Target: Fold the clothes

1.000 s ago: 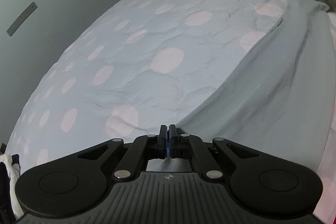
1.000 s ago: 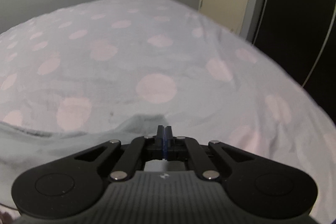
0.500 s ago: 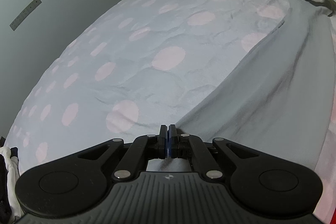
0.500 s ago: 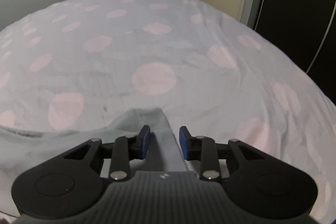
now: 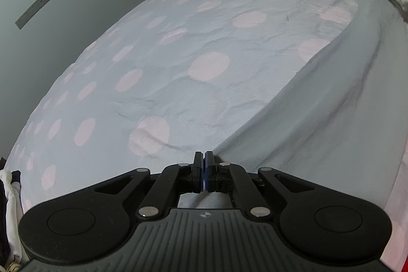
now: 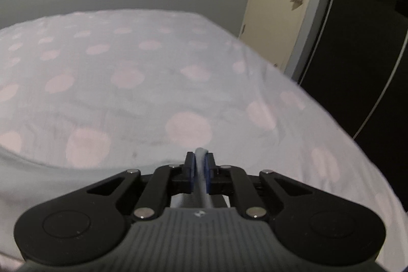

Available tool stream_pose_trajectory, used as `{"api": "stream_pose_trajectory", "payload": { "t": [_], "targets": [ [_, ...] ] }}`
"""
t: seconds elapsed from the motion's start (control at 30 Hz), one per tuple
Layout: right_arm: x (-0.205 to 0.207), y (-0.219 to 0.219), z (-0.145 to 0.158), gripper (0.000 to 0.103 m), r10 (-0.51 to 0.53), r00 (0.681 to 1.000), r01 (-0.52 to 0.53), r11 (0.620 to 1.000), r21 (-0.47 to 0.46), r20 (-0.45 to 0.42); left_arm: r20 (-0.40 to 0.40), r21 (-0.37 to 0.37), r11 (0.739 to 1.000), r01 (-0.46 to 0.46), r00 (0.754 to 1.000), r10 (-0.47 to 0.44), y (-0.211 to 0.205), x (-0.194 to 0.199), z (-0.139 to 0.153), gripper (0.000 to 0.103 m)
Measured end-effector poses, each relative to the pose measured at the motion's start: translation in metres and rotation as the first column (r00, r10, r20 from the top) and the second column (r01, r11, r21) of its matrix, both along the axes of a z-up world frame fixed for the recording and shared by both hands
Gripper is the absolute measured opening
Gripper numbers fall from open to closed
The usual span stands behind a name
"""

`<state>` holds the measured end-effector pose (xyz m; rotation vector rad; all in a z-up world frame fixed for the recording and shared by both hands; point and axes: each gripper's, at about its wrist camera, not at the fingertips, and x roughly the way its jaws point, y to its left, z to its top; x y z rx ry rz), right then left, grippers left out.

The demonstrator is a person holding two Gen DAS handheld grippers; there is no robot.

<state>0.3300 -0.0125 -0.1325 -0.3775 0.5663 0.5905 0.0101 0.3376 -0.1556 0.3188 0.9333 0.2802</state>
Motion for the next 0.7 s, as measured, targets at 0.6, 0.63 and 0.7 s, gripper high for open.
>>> {"api": "stream_pose_trajectory", "payload": {
  "t": [0.6, 0.63, 0.7],
  "targets": [
    [0.030, 0.005, -0.033, 0.030, -0.092, 0.985, 0.097, 0.995, 0.028, -0.148, 0.029, -0.047, 0.969, -0.242, 0.970, 0.243, 0.031, -0.004, -0.013, 0.001],
    [0.031, -0.004, -0.029, 0.030, -0.108, 0.980, 0.119, 0.991, 0.058, -0.167, 0.040, -0.053, 0.967, -0.250, 0.967, 0.252, 0.029, -0.008, -0.012, 0.001],
    [0.031, -0.023, -0.025, 0.030, -0.141, 0.966, 0.167, 0.980, 0.111, -0.215, 0.054, -0.058, 0.962, -0.266, 0.962, 0.269, 0.026, -0.015, -0.011, 0.001]
  ]
}}
